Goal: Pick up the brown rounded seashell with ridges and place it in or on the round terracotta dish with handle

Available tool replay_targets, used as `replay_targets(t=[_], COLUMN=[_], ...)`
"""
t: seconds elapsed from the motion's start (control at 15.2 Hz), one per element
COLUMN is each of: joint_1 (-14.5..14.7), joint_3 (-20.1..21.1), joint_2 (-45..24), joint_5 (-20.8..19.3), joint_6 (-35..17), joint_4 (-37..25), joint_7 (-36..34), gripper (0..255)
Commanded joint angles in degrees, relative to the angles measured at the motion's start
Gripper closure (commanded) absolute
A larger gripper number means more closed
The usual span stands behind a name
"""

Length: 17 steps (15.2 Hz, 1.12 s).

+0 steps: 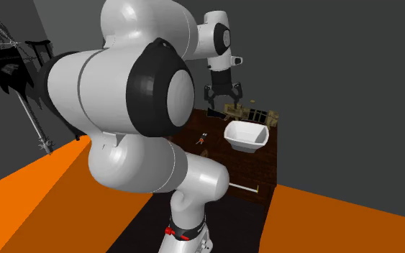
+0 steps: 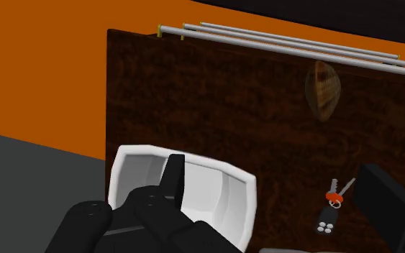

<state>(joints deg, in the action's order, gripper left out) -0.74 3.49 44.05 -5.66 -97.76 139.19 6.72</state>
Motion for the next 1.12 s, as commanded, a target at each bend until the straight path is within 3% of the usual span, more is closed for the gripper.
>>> replay_targets(t=[0.0,0.59,1.06], joint_1=[0.0,3.06,6.11], joint_3=[0.0,1.99,4.53], joint_2=[0.0,1.13,-4.93], joint_5=[0.0,3.83,7.15], joint_6=[0.0,-17.9,-35.32], joint_4=[0.0,17.31,27.15], joint_7=[0.0,-3.29,-6.11], gripper=[0,0,0])
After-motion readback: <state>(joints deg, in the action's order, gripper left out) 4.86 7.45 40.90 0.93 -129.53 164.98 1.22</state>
